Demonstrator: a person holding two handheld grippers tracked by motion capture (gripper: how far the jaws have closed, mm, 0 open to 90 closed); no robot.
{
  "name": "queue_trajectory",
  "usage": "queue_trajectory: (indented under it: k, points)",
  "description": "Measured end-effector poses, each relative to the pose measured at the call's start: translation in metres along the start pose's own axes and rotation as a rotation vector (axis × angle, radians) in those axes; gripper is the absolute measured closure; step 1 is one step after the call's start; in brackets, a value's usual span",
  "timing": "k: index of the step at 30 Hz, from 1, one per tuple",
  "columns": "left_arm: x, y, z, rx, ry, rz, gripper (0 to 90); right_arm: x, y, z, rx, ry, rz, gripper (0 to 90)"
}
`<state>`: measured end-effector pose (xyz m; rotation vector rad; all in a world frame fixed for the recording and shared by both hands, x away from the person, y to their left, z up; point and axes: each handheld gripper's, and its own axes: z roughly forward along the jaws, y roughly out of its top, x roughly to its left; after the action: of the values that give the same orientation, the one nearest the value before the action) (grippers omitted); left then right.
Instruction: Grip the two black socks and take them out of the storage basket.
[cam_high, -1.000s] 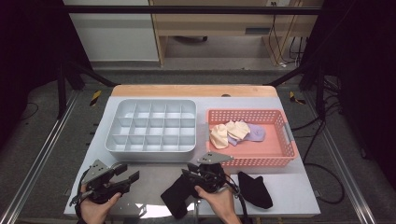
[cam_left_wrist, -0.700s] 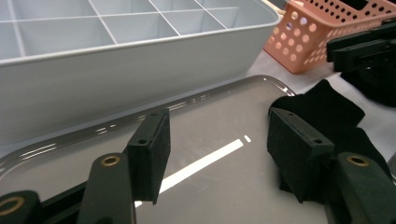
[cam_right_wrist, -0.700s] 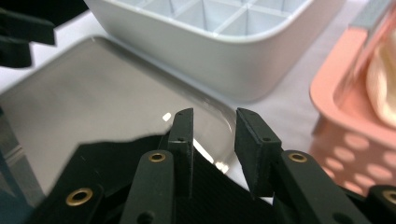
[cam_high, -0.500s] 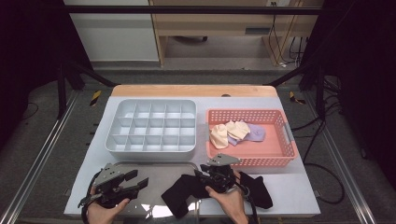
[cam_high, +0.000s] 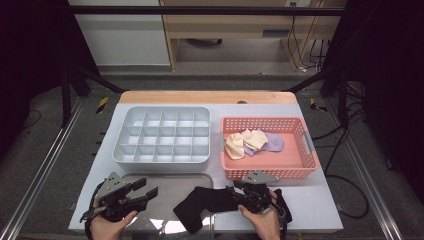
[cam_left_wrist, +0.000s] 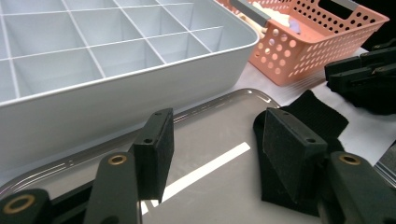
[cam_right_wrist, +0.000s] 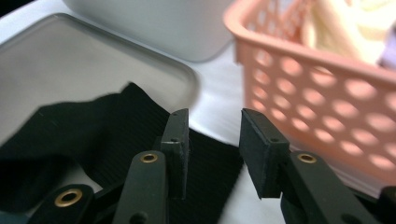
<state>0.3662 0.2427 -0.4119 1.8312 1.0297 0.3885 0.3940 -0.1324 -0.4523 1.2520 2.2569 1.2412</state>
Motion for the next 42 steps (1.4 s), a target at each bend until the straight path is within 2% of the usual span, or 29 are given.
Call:
queue_trajectory:
  k: [4,9,13,15,17,22,24,25,28,32,36,42]
  points:
    - [-0.009,0.008,0.005,-0.001,-0.008,0.026,42.1,-0.005,-0.007,-0.005,-0.008,-0.017,-0.001,61.8]
    - [-0.022,0.010,0.016,0.030,-0.020,0.053,41.8,-0.003,-0.004,-0.003,-0.029,-0.003,-0.009,61.6]
    - [-0.027,0.001,0.029,0.068,-0.047,0.046,42.2,0.005,0.002,0.004,-0.034,0.016,-0.038,62.2]
    - [-0.030,-0.007,0.037,0.109,-0.057,0.047,42.8,0.008,0.004,0.008,-0.030,0.017,-0.049,62.8]
    - [-0.032,-0.014,0.043,0.137,-0.065,0.049,43.7,0.009,0.005,0.013,-0.019,-0.001,-0.067,63.1]
    - [-0.035,-0.026,0.056,0.214,-0.072,0.063,45.3,0.007,0.000,0.020,0.012,-0.027,-0.063,62.8]
    - [-0.035,-0.029,0.058,0.234,-0.072,0.059,47.0,0.006,-0.003,0.025,0.034,-0.048,-0.058,61.6]
    - [-0.035,-0.030,0.059,0.240,-0.073,0.061,47.5,0.005,-0.005,0.027,0.043,-0.064,-0.071,61.0]
    - [-0.037,-0.032,0.062,0.256,-0.090,0.058,49.6,0.004,-0.007,0.031,0.058,-0.074,-0.067,59.9]
    - [-0.039,-0.033,0.064,0.271,-0.111,0.061,54.6,0.008,-0.004,0.030,0.032,-0.037,-0.054,59.4]
    - [-0.040,-0.034,0.067,0.286,-0.123,0.053,63.0,0.018,0.004,0.033,0.004,0.019,-0.068,59.4]
    - [-0.043,-0.038,0.071,0.304,-0.124,0.061,78.1,0.036,0.011,0.048,0.016,0.090,-0.092,59.5]
